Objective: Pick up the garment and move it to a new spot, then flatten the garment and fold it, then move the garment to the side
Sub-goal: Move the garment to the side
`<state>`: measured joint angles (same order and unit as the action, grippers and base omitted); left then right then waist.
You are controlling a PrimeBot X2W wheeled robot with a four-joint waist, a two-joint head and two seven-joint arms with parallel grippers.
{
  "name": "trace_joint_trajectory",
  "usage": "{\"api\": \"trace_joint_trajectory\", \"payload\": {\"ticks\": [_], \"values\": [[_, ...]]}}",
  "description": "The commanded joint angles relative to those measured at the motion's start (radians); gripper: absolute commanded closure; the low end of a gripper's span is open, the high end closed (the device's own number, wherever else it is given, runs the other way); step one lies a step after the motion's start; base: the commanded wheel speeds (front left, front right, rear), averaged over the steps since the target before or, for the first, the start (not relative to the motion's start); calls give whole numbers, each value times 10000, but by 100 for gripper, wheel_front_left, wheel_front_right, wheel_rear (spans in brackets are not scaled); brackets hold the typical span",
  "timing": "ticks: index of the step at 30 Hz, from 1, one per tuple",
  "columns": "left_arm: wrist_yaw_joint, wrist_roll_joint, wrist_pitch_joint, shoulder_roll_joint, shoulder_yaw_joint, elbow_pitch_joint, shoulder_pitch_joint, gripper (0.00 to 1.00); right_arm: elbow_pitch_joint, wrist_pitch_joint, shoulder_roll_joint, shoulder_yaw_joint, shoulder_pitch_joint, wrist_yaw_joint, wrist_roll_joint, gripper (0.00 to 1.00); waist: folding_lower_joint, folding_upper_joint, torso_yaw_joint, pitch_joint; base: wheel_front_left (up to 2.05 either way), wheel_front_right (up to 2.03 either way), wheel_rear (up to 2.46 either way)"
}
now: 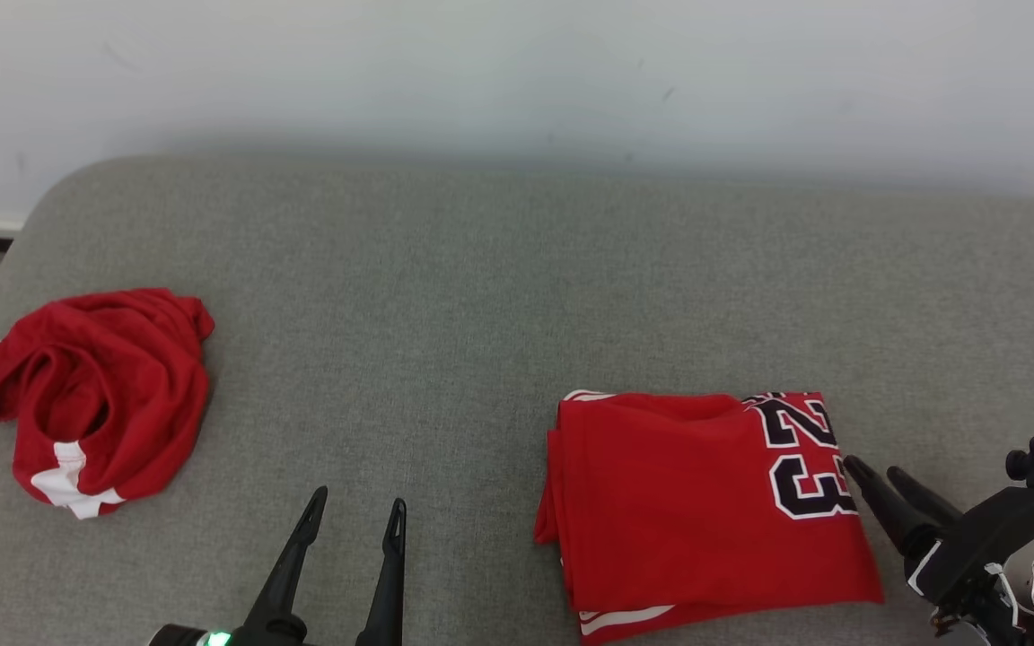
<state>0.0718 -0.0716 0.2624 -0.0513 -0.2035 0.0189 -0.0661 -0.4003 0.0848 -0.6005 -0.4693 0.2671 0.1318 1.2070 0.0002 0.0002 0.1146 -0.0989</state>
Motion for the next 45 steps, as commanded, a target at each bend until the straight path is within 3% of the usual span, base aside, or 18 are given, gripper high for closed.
{"api": "trace_joint_trajectory", "payload": {"ticks": [1,8,9,10,11,12,13,22,29,40,45], "values": [[60,-117,33,12,-23,12,189,0,-34,301,-81,-113,44,-25,363,0,-2,-2,208,-508,0,0,0],[96,-107,33,14,-23,-45,578,0,-224,1119,-360,-501,276,-25,932,0,-2,-2,194,-922,0,0,0],[116,-116,33,14,-60,-73,625,0,-278,1096,-371,-553,306,-25,929,18,-2,-2,201,-954,0,0,0],[126,-123,33,14,-85,-90,673,0,-312,1062,-379,-598,339,-27,941,53,-2,-2,208,-982,0,0,0],[129,-130,33,12,-104,-99,721,0,-332,1046,-379,-643,375,-27,964,64,-2,-2,210,-1005,0,0,0],[129,-130,33,12,-104,-99,721,0,-332,1046,-379,-643,375,-27,964,64,-2,-2,210,-1005,0,0,0],[121,-133,33,12,-120,-104,746,0,-337,1016,-376,-696,424,-27,988,100,-2,-2,211,-1025,0,0,0],[3,-185,33,13,-137,-57,788,0,43,357,-773,-1019,853,-25,806,100,-2,-2,90,-1086,0,0,0],[148,6,33,14,-60,104,932,0,510,-587,-879,-1232,1364,-25,381,100,-2,-2,-439,-1367,0,0,0],[409,362,31,-250,50,492,1434,0,614,-2186,-890,-1666,2117,-25,133,100,-2,-2,-2000,-2171,0,0,0],[508,479,33,-565,5,659,1704,0,540,-2792,-798,-2003,2359,-25,254,100,-2,-2,-3008,-2561,0,0,0]]}}
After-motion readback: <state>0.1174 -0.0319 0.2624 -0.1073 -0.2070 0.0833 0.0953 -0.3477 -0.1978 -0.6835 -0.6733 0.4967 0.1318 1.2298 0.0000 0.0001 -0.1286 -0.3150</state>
